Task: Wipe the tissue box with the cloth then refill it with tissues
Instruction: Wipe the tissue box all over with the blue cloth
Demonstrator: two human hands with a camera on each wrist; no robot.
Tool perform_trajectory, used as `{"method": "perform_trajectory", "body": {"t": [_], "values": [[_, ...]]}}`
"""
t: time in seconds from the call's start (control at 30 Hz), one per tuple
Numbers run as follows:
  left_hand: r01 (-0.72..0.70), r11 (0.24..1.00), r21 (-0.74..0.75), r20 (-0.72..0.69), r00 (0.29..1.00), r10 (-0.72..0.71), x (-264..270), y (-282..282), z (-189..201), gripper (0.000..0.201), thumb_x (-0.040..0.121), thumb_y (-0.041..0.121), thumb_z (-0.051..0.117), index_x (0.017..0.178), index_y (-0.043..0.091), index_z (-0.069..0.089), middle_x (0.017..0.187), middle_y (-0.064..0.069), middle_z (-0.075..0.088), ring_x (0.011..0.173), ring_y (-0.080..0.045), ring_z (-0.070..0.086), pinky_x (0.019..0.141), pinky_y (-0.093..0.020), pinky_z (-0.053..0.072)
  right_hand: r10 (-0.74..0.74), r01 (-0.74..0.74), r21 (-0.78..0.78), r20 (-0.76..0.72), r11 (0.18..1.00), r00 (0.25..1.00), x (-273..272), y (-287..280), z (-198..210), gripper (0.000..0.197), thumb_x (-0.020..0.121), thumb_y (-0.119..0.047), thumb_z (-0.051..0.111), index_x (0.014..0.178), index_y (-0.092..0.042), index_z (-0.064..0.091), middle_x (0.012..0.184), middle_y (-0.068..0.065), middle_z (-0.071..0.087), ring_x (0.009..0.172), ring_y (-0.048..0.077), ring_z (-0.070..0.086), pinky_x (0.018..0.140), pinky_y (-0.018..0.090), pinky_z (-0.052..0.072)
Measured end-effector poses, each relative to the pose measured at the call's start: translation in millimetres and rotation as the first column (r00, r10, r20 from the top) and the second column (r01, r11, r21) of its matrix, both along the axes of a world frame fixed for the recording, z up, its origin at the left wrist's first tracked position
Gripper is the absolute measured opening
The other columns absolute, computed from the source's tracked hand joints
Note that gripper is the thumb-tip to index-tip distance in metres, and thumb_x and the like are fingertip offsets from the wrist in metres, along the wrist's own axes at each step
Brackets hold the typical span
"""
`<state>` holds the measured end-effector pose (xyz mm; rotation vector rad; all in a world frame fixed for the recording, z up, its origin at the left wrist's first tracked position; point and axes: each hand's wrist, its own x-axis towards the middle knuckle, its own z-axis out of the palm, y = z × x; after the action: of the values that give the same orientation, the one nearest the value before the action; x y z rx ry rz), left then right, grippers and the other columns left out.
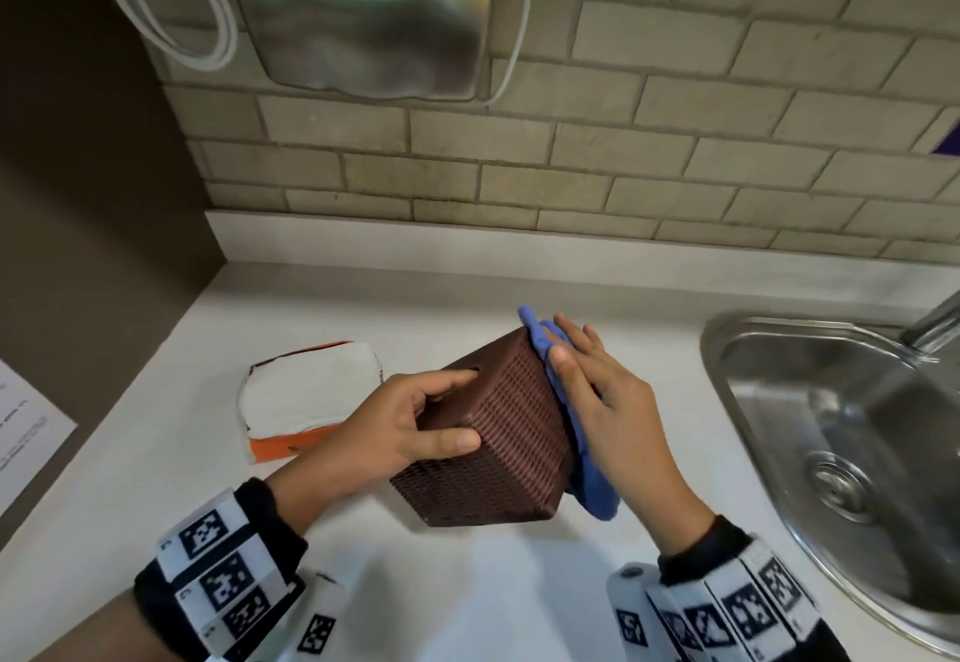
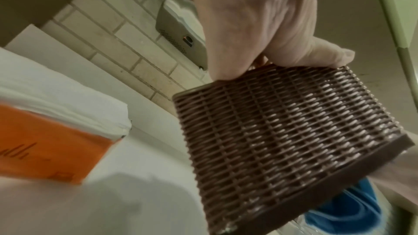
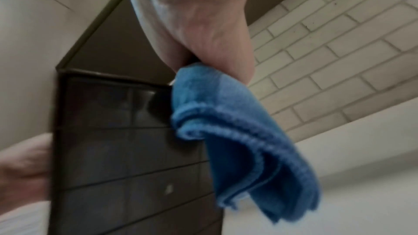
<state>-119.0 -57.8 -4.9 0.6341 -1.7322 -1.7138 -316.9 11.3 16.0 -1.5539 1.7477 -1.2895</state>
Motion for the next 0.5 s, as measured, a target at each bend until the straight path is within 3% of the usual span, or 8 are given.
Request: {"method": "perform_trajectory", "body": {"t": [0.1, 0.17, 0.23, 0.33, 0.4, 0.5], "values": [[-0.046, 0.999, 0.009, -0.026, 0.999, 0.047, 1, -5, 0, 0.072, 0.054, 0.056, 0.084, 0.112, 0.018, 0.065, 0.108, 0.006, 0.072, 0.104, -0.006, 0.063, 0.087, -0.016, 0.047, 0.044, -0.06, -0.088, -0.174, 0.994, 0.984, 29, 15, 1, 0.035, 0.097, -0.046, 0.041, 0.131, -0.046, 0.043, 0.144, -0.031, 0.03, 0.141, -0.01, 0.008, 0.109, 0.002, 0.011], [-0.063, 0.998, 0.001, -0.035, 0.997, 0.063, 3, -8, 1, 0.068, 0.056, 0.054, 0.083, 0.111, 0.018, 0.066, 0.112, 0.007, 0.071, 0.108, -0.007, 0.063, 0.09, -0.016, 0.046, 0.117, -0.163, -0.137, -0.295, 0.977, 0.948, 48, 31, -6, 0.04, 0.096, -0.046, 0.036, 0.136, -0.042, 0.041, 0.148, -0.027, 0.028, 0.143, -0.007, 0.006, 0.11, 0.004, 0.011], [-0.048, 0.999, -0.012, -0.021, 0.999, 0.047, 5, -7, 3, 0.059, 0.058, 0.053, 0.082, 0.109, 0.024, 0.07, 0.114, 0.01, 0.071, 0.109, -0.004, 0.063, 0.09, -0.013, 0.045, 0.178, -0.22, -0.1, -0.316, 0.97, 0.932, 47, 35, -13, 0.043, 0.097, -0.048, 0.03, 0.139, -0.044, 0.038, 0.152, -0.026, 0.022, 0.144, -0.004, 0.002, 0.111, 0.006, 0.008], [-0.016, 0.999, -0.028, 0.005, 1.0, 0.016, 6, -5, 6, 0.053, 0.055, 0.055, 0.082, 0.104, 0.038, 0.071, 0.106, 0.019, 0.071, 0.1, 0.005, 0.063, 0.085, -0.008, 0.044, 0.137, -0.136, 0.02, -0.149, 0.991, 0.979, 24, 20, -19, 0.039, 0.096, -0.056, 0.028, 0.134, -0.058, 0.033, 0.153, -0.03, 0.014, 0.145, -0.001, 0.002, 0.118, 0.022, 0.005], [0.007, 0.999, -0.031, 0.011, 1.0, -0.006, 6, -4, 7, 0.054, 0.054, 0.056, 0.083, 0.104, 0.038, 0.072, 0.107, 0.018, 0.072, 0.101, 0.004, 0.063, 0.084, -0.008, 0.044, 0.048, -0.052, 0.071, 0.06, 0.996, 0.997, 9, 10, -14, 0.04, 0.096, -0.052, 0.032, 0.134, -0.048, 0.043, 0.151, -0.02, 0.031, 0.14, 0.0, 0.024, 0.119, 0.035, 0.02], [0.033, 0.999, -0.033, -0.007, 0.999, -0.033, 7, -5, 13, 0.06, 0.053, 0.056, 0.083, 0.107, 0.032, 0.072, 0.107, 0.012, 0.073, 0.102, -0.002, 0.064, 0.085, -0.01, 0.045, 0.166, -0.228, 0.1, 0.421, 0.969, 0.892, -3, 5, 3, 0.039, 0.099, -0.046, 0.03, 0.127, -0.039, 0.056, 0.131, -0.012, 0.059, 0.123, 0.006, 0.052, 0.108, 0.036, 0.036]]}}
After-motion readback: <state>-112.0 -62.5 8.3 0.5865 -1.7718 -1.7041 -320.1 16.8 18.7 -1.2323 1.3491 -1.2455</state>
